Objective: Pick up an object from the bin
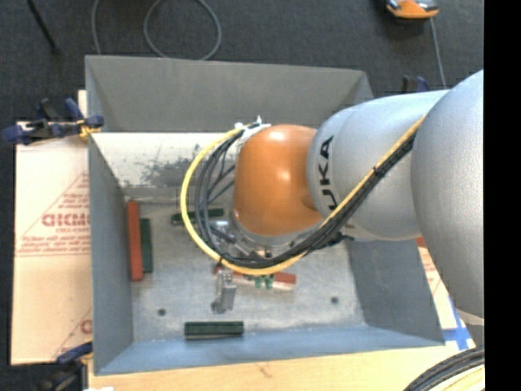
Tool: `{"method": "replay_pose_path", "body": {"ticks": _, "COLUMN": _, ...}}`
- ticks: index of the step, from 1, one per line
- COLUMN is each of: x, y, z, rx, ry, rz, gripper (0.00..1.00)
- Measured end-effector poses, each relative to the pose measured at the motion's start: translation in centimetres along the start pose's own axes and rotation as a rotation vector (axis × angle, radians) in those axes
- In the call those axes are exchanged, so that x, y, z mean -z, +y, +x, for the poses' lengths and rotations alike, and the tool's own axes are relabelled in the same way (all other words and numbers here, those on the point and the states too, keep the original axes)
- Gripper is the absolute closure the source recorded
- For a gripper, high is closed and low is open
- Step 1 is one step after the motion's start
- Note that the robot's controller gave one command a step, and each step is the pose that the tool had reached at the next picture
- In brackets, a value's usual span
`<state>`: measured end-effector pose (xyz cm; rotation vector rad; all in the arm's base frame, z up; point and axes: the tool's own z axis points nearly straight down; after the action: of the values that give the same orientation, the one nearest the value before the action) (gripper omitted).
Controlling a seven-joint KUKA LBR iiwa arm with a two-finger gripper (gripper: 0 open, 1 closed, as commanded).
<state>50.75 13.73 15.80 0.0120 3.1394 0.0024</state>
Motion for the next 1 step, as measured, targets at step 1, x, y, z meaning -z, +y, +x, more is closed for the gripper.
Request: {"method": "replay_pose_path", "body": {"ticks": 1, "x": -8.78, "y": -6.14, "z": 2.05, "rx": -0.014, "ry": -0.006, "rz": 0.001, "gripper": 0.0}}
